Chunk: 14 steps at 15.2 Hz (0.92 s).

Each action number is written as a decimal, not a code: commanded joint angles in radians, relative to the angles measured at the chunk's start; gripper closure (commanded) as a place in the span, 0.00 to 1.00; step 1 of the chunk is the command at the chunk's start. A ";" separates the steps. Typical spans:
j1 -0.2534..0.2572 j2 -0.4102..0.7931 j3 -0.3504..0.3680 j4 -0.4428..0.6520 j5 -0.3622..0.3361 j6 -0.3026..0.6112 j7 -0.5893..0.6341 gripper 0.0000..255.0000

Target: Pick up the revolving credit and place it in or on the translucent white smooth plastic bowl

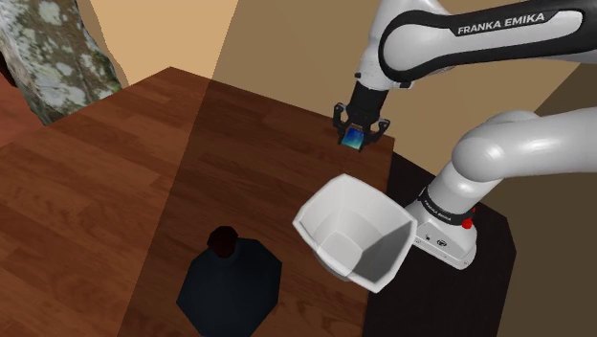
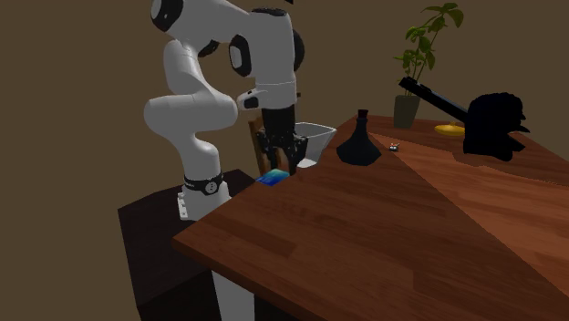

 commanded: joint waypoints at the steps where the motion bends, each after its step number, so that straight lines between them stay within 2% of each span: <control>1: -0.003 -0.014 -0.011 0.020 -0.013 -0.033 0.008 1.00; 14: -0.026 -0.070 -0.088 0.160 -0.094 -0.225 0.038 1.00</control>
